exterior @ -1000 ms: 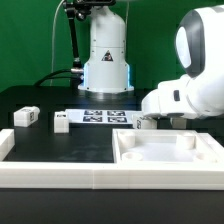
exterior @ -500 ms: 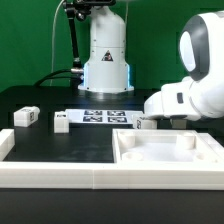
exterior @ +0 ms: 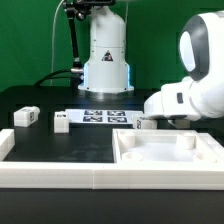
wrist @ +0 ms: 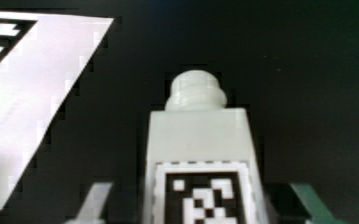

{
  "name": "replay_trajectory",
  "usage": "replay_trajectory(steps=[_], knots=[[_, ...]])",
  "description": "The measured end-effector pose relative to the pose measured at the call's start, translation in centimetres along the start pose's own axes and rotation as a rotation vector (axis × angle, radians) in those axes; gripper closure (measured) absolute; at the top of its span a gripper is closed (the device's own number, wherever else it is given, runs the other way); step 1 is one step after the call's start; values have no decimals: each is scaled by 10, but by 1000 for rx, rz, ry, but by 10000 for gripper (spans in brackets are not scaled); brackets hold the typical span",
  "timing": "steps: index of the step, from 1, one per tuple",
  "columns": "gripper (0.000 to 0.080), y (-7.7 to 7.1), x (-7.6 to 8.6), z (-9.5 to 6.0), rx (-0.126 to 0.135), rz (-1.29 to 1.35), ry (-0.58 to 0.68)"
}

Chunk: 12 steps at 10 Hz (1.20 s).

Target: Assemble one leg

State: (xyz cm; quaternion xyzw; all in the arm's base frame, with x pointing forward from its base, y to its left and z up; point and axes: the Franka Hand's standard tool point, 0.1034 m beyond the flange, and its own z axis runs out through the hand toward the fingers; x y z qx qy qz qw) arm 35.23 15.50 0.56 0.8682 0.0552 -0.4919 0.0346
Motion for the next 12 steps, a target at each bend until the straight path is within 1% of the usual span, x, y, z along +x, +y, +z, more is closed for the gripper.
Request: replay_trajectory(steps=[2, 3, 5, 6, 7, 8, 9, 11, 12], knots=[[515, 0, 0, 0, 0, 0, 0], [515, 1, -4, -4, -5, -15, -4], [514, 3, -30, -35, -14, -42, 15], [514, 8, -42, -49, -11, -63, 20], [514, 16, -56, -68, -2, -72, 37], [512, 20, -61, -80, 6, -69, 68], [512, 19, -57, -76, 6, -70, 87], [512, 19, -54, -77, 8, -69, 102], [512, 18, -49, -81, 12, -67, 185]])
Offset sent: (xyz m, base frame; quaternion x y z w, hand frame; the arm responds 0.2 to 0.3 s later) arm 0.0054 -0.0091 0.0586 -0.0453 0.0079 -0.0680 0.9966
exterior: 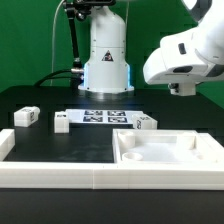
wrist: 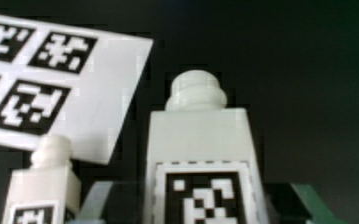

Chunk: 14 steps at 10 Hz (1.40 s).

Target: Assemble one leg

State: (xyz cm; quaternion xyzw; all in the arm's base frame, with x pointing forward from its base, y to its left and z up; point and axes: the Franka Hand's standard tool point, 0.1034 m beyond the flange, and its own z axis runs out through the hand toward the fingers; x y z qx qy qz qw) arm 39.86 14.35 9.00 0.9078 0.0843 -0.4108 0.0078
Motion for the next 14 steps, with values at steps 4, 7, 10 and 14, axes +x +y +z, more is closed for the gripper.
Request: replay_trajectory(steps=[4, 7, 10, 14], knots=[[512, 8, 33, -30, -11, -43, 368], [512, 27, 39, -70, -8, -63, 509], [512, 30, 41, -93, -14, -56, 723], [512, 35, 50, -80, -27, -59, 1004]])
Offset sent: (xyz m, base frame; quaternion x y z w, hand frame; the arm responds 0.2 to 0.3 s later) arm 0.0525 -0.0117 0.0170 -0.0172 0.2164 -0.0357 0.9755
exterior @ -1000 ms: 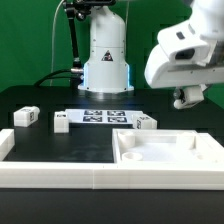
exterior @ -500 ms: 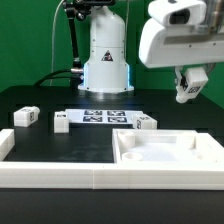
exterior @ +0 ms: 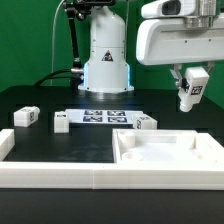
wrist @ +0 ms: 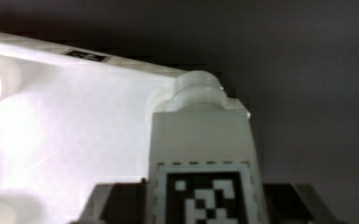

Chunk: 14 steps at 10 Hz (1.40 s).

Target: Assemble one leg

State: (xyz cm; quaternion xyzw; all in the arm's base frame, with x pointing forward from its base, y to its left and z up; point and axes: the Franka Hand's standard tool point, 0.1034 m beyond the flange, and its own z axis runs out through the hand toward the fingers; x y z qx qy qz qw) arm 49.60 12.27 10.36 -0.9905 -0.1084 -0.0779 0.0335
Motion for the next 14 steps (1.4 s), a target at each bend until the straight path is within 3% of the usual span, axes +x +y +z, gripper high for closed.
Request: replay_trajectory(steps=[1, 2, 6, 11, 13, 14], knots=[[512, 3, -2, 1, -1, -3, -11], [512, 6, 15, -4, 0, -5, -11], [512, 21, 75, 6, 13, -22, 7], [512, 20, 72, 10, 13, -23, 15], [512, 18, 85, 20, 16, -27, 44], [512, 22, 104, 20, 17, -33, 61]])
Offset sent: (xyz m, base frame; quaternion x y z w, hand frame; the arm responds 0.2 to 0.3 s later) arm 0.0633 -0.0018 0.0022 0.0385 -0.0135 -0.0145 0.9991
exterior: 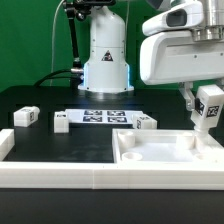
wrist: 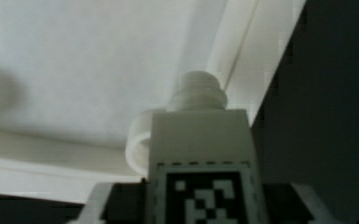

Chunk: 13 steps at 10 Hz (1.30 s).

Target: Assemble one leg

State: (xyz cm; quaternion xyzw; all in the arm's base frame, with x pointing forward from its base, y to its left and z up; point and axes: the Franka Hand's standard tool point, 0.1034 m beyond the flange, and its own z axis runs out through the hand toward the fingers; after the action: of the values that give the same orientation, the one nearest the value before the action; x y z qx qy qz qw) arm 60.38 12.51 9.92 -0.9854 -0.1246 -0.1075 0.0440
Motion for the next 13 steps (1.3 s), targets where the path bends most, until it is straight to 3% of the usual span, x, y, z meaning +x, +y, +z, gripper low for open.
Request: replay_trajectory(steps=[3, 7, 13], knots=[[512, 13, 29, 7, -1, -4, 34], [512, 9, 17, 20, -6, -8, 69], [512, 12, 20, 22, -19, -9, 148]])
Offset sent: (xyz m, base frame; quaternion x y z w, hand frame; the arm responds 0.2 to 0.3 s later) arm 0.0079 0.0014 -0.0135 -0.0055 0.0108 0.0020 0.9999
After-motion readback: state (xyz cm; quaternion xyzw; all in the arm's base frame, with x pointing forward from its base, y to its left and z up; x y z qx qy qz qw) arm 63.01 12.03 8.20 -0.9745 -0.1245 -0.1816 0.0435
